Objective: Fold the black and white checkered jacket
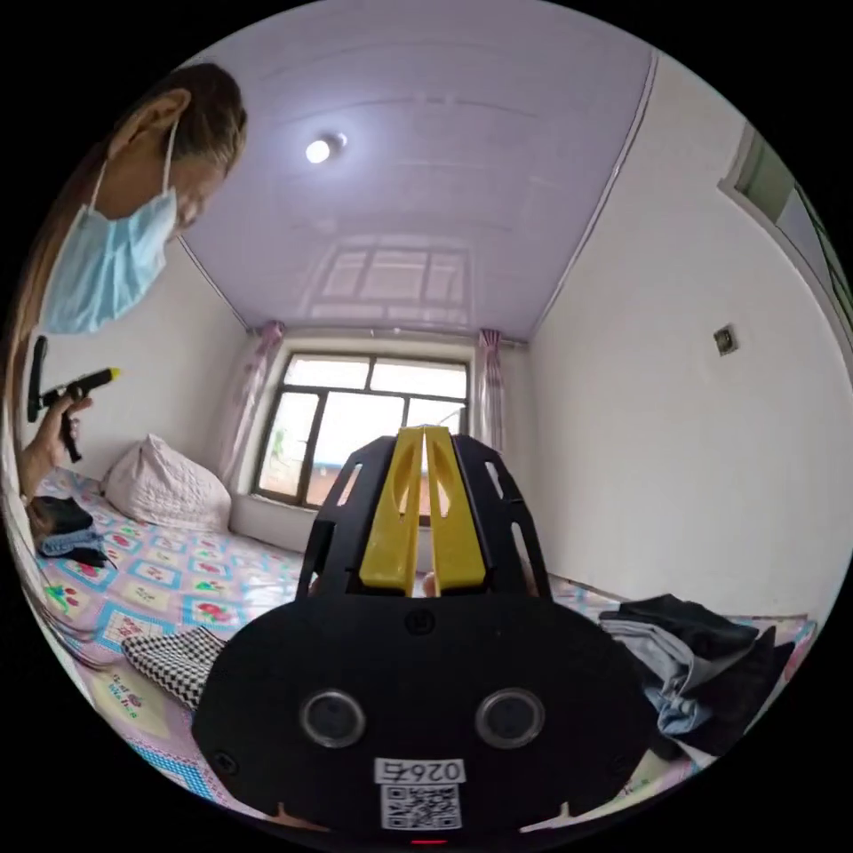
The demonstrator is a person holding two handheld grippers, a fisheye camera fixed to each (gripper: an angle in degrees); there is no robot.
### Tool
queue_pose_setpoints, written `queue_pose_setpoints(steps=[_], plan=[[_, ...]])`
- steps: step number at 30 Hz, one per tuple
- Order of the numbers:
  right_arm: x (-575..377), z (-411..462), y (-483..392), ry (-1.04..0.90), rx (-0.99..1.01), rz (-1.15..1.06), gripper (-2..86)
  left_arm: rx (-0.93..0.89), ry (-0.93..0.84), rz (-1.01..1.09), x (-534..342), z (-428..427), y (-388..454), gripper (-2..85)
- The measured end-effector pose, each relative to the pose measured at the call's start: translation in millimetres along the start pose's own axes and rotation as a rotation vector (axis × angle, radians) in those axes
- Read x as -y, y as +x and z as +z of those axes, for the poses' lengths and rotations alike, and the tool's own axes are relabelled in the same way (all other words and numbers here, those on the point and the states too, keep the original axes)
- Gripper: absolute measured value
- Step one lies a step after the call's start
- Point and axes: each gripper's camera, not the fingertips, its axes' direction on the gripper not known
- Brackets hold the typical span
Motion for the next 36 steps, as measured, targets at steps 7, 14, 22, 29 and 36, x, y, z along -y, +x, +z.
queue_pose_setpoints(steps=[7, 14, 22, 29, 36], plan=[[45.8, -67.8, 23.9, 0.063, 0.324, 0.022, -0.8, -0.395, 0.063, -0.164, 11.0, -28.8, 26.3, -0.9], [41.0, -78.6, 43.8, 0.196, 0.488, 0.069, 1.1, -0.506, 0.345, -0.138, 7.3, -57.0, 56.9, 4.2], [29.1, -11.0, 81.6, 0.183, 0.772, 0.18, -0.8, -0.624, 0.248, 0.096, 33.3, -23.1, 86.1, 0.3], [-72.0, 154.0, 105.2, -0.375, 0.705, 0.468, 3.5, 0.048, -0.545, -0.081, -59.4, 125.8, 24.7, 0.7], [-316.0, 274.1, 82.3, -1.164, 0.677, 0.777, 9.1, 0.228, -1.136, -0.505, -277.8, 198.5, -83.0, 15.7]])
